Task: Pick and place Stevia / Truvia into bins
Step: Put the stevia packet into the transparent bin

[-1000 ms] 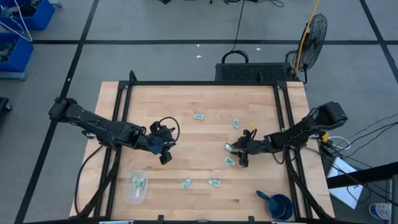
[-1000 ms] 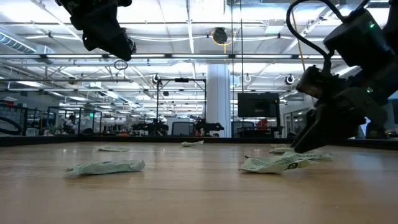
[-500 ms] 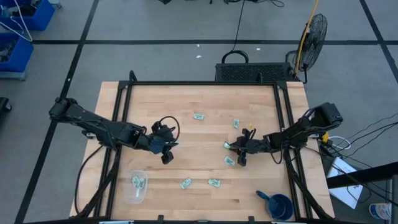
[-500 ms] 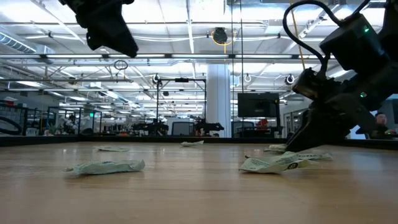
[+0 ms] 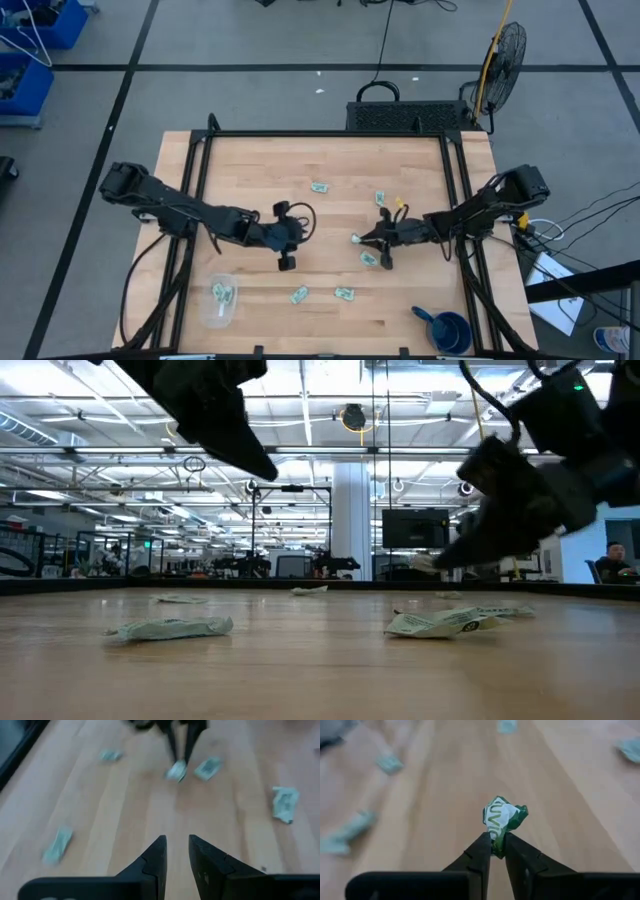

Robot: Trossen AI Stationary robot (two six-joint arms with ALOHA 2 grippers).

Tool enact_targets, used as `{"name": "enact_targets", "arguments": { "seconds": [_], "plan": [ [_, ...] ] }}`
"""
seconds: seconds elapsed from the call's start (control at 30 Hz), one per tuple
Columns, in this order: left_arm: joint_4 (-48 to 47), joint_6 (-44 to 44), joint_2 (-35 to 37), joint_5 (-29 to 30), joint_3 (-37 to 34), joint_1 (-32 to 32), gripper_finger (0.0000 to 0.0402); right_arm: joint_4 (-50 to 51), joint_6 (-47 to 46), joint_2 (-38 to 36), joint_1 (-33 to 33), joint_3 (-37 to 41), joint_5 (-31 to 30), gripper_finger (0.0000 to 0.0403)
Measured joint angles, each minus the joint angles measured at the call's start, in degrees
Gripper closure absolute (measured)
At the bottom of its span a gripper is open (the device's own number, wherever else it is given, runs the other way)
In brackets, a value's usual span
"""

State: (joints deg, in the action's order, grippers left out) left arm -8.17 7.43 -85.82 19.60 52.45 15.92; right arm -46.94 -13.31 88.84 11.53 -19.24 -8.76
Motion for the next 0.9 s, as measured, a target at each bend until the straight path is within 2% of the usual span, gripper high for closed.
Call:
{"name": "enact_targets", "arguments": {
  "seconds": [0.1,0.23,0.47,0.73,0.9],
  "plan": [
    [4.9,-5.8,-1.0,-2.2,0.0,-0.9,0.0314,0.3,3.7,0.0,-0.8,-3.0,1.3,0.033],
    [8.9,-7.8,-1.7,-4.6,0.0,-2.2,0.0314,0.0,5.7,0.0,-2.2,-6.7,3.1,0.0312],
    [9.5,-15.9,-1.8,-4.5,0.0,-2.7,0.0313,-0.1,-0.3,-0.1,-4.5,-8.6,2.8,0.0303],
    [8.0,-17.6,-1.8,-4.6,0.0,-5.4,0.0312,4.5,-2.2,-0.1,-5.9,-8.6,3.1,0.0307],
    [8.2,-17.7,-1.8,-4.6,0.0,-7.0,0.0271,12.0,-1.2,0.0,-5.8,-8.7,3.0,0.0285]
  ]
}}
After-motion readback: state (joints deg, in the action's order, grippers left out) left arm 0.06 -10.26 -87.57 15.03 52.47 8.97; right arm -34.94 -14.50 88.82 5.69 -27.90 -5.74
